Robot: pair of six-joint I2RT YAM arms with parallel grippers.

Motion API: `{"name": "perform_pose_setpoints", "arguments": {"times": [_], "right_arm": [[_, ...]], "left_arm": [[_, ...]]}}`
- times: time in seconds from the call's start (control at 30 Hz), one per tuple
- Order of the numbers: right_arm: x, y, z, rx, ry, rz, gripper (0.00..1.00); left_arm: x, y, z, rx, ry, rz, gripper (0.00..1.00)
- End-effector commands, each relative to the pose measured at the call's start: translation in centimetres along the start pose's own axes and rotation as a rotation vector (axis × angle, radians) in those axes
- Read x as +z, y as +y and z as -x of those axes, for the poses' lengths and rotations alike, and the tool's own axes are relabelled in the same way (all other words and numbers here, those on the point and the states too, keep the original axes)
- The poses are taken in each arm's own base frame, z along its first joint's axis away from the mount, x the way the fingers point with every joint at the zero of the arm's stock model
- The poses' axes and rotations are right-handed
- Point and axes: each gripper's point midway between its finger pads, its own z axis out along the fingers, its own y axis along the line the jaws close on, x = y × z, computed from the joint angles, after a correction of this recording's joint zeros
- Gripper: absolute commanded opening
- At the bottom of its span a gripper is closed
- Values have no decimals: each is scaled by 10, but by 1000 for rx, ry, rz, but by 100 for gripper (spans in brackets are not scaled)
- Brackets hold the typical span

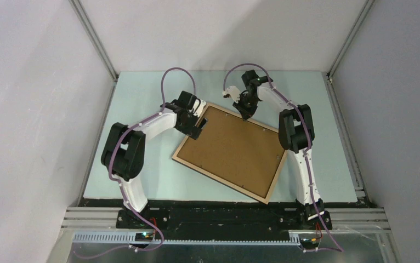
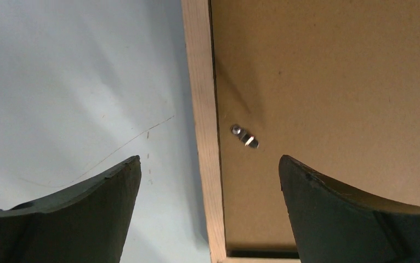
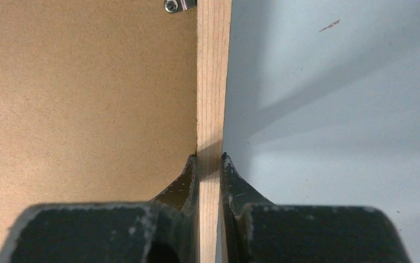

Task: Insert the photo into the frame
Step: Adjust the photo frame at the center of the board, then install the photo frame at the center of the board.

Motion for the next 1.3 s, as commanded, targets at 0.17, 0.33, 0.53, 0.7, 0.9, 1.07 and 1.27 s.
{"name": "perform_pose_setpoints", "arguments": {"times": [0.17,0.33,0.53,0.7,0.9,1.07,1.27], "right_arm": [[1,9,19,-10,-77,0,0],[2,11,18,2,-78,4,0],[2,13,17,10,-77,9,0],[3,13,16,13,-74,8,0],[5,13,14,16,-68,11,0],[6,14,13,18,-65,13,0],[7,14,12,20,-62,14,0]], "left_arm": [[18,-5,12,-84,7,-17,92],[22,-5,11,-111,13,-27,84],[27,-6,11,-133,21,-46,74],[31,-9,7,-136,36,-67,65],[31,-5,0,-142,47,-72,54],[31,-6,-4,-142,52,-86,45],[30,-9,-7,-132,55,-104,39]]}}
